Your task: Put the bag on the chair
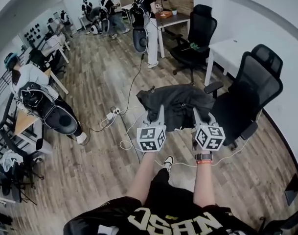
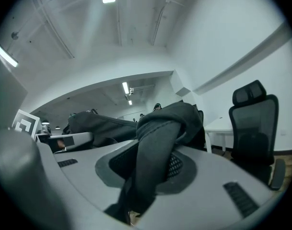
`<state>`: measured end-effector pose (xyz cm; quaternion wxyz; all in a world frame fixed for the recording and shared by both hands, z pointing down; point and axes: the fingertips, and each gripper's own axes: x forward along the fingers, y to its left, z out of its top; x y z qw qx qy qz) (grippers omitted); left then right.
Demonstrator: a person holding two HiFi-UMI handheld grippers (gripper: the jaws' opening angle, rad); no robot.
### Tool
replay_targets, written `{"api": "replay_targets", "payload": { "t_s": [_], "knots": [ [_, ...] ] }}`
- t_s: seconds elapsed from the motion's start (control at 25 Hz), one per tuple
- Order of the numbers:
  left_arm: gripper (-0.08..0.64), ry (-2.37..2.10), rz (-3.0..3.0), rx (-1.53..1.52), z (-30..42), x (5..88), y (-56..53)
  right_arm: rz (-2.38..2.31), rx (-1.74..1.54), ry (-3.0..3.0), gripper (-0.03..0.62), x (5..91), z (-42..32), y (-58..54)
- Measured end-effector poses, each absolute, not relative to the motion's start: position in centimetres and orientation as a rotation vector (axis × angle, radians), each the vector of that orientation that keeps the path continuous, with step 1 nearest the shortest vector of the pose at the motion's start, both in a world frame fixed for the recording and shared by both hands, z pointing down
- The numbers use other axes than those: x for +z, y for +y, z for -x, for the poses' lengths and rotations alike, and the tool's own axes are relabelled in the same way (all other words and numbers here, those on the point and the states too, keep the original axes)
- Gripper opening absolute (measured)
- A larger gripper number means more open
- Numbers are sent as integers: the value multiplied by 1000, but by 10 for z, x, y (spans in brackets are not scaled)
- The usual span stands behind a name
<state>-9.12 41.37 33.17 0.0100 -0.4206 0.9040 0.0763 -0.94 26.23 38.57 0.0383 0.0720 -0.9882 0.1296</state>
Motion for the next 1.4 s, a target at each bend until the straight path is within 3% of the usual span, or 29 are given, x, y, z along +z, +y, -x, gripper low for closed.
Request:
{"api": "replay_targets", "payload": {
  "t_s": [0.76, 1.08, 1.4],
  "knots": [
    [40, 2745, 1496, 347, 313, 323, 272, -387, 357, -2987, 118, 378, 208, 146],
    [40, 2641, 1776, 365, 319, 330, 165, -731, 414, -2932, 121, 388, 187, 72],
    [40, 2478, 2092, 309, 268, 355, 24, -1046, 490, -2861, 127, 411, 125, -45]
  ]
}}
